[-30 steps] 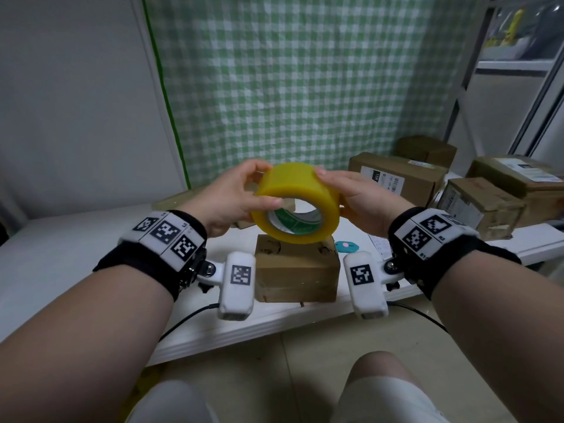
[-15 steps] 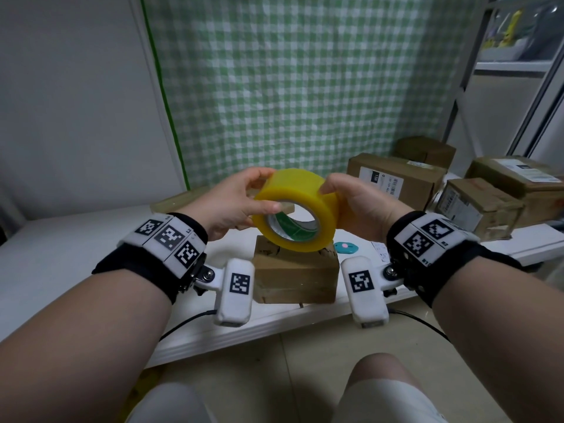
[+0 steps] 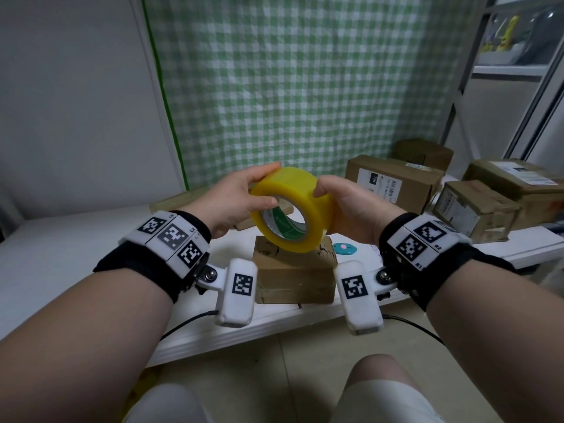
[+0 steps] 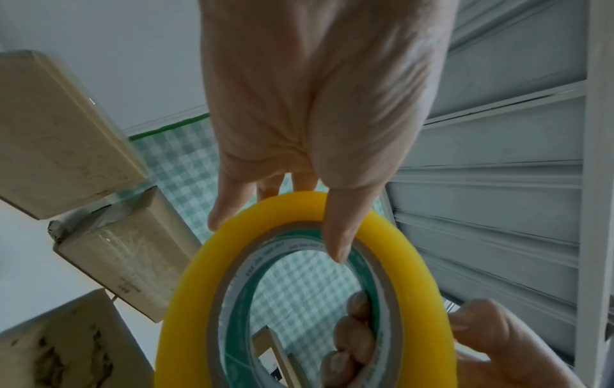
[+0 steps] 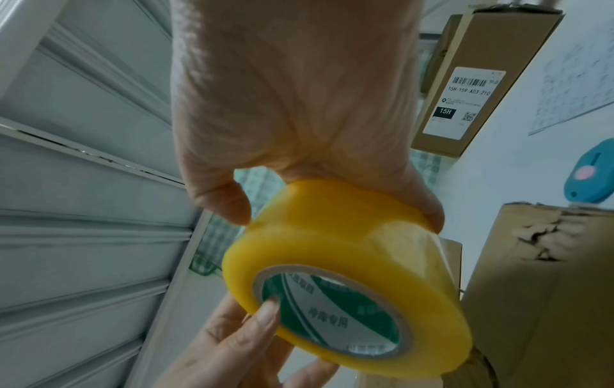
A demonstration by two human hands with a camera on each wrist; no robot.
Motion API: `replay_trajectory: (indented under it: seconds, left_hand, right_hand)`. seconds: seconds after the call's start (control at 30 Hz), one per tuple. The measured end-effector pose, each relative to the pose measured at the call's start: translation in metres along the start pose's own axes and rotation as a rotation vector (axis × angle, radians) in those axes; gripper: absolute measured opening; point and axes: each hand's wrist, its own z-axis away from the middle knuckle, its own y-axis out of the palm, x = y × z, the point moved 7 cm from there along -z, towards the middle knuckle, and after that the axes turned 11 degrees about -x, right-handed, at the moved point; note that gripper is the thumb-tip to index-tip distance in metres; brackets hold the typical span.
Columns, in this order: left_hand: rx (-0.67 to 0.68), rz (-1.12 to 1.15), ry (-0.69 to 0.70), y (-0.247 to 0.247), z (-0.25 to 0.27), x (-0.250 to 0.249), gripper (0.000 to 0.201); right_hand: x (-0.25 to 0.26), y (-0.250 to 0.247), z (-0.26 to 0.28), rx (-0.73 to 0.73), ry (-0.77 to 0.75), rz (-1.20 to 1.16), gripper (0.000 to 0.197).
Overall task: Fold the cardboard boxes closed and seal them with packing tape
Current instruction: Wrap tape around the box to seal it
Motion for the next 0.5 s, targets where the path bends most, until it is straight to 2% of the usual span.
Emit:
replay_trajectory:
  seconds: [0.13,0.23,0.33,0.4,0.5]
  left_hand:
    - [0.002,-0.007,0.002,0.0008,-0.0014,0.0000,0.066]
    - [-0.018,-0.001,-0.011,-0.0006,-0.0030,-0.0001,0.064]
    - [-0.031,-0.001,-0.013,-0.0022,-0.0035,-0.0010,0.062]
    - [-0.041,0.003,-0.019,-0.0030,-0.0031,-0.0016,0.063]
    - [-0.047,0.004,-0.020,-0.0030,-0.0037,-0.0023,0.064]
  right_hand:
    - [0.0002,0.0017,0.0022,-0.031,-0.001,0.019,0.019]
    - [0.0004,0.0025,0.0030,-0.035,-0.015,0.009,0.034]
    - [-0.0001,0.0060,0.0035,0.007,-0.015,-0.015,0.031]
    - [0.0008,0.0051,0.0025,-0.027,-0.014,-0.012,0.033]
    - [0.0036,0.0062,0.0039,-0.067,-0.008,0.011,0.049]
